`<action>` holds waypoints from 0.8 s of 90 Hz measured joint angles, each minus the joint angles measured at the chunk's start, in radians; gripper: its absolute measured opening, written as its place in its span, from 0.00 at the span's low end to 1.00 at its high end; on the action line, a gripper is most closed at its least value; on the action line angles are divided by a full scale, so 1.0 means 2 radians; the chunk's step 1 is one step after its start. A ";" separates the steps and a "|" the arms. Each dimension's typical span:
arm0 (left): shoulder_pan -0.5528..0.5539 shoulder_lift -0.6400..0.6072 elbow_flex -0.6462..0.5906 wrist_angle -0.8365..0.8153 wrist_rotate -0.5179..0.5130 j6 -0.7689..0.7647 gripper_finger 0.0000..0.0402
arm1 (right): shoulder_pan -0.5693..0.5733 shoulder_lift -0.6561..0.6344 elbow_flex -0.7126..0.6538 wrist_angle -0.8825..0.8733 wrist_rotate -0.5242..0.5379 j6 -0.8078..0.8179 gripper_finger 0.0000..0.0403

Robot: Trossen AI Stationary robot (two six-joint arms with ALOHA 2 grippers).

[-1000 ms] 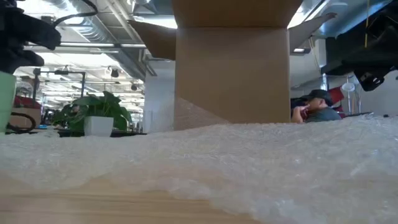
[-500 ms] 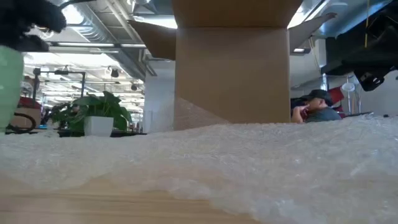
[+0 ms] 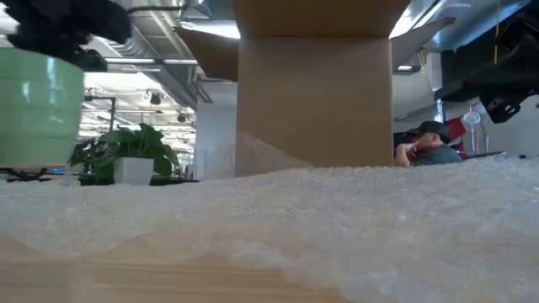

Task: Wrap mug
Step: Put the green mug on the bubble wrap

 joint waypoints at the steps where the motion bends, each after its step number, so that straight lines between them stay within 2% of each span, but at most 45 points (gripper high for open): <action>1: 0.002 0.003 0.002 0.000 0.001 0.002 0.00 | 0.000 0.000 0.000 0.000 0.000 0.000 0.00; 45: 0.083 0.138 0.126 0.050 0.030 0.075 0.00 | 0.000 0.000 0.000 0.000 0.003 0.001 0.00; 57: 0.078 0.173 0.162 0.062 0.041 0.076 0.00 | 0.000 0.000 0.000 0.002 -0.001 0.002 0.00; 72: 0.045 0.218 0.216 0.059 0.050 0.063 0.00 | 0.000 0.000 0.000 0.006 -0.017 0.027 0.00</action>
